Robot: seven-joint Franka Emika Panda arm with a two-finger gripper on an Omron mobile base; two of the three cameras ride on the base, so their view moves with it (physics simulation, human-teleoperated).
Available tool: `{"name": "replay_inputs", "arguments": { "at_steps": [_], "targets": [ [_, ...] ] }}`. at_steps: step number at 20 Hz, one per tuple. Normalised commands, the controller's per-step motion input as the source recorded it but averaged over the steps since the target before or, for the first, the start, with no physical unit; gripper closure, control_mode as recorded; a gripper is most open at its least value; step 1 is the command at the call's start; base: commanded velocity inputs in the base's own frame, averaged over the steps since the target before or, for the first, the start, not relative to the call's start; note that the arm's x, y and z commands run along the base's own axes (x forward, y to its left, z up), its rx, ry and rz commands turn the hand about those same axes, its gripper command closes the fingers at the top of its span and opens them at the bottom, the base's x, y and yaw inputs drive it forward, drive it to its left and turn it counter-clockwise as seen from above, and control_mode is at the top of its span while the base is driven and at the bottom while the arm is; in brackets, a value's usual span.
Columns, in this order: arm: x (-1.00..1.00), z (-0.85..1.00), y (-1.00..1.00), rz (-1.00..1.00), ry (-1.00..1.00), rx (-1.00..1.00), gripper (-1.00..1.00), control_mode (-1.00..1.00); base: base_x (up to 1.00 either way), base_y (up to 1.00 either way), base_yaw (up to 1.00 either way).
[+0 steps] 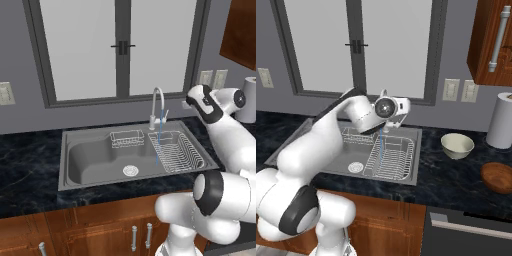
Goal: Rinse each bowl for a few seconds and place them down in the sink or on the counter.
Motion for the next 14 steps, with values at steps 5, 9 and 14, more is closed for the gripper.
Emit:
{"name": "replay_inputs", "arguments": {
  "at_steps": [5,9,14],
  "targets": [
    [-0.18,0.19,0.00,-0.04,0.32,-0.25,-1.00,-1.00,0.00,0.00,0.00],
    [0.13,0.01,0.00,-0.02,0.47,-0.27,-1.00,-1.00,0.00,0.00,0.00],
    [0.40,0.06,-0.07,0.01,0.47,-0.27,-1.00,-1.00,0.00,0.00,0.00]
  ]
}}
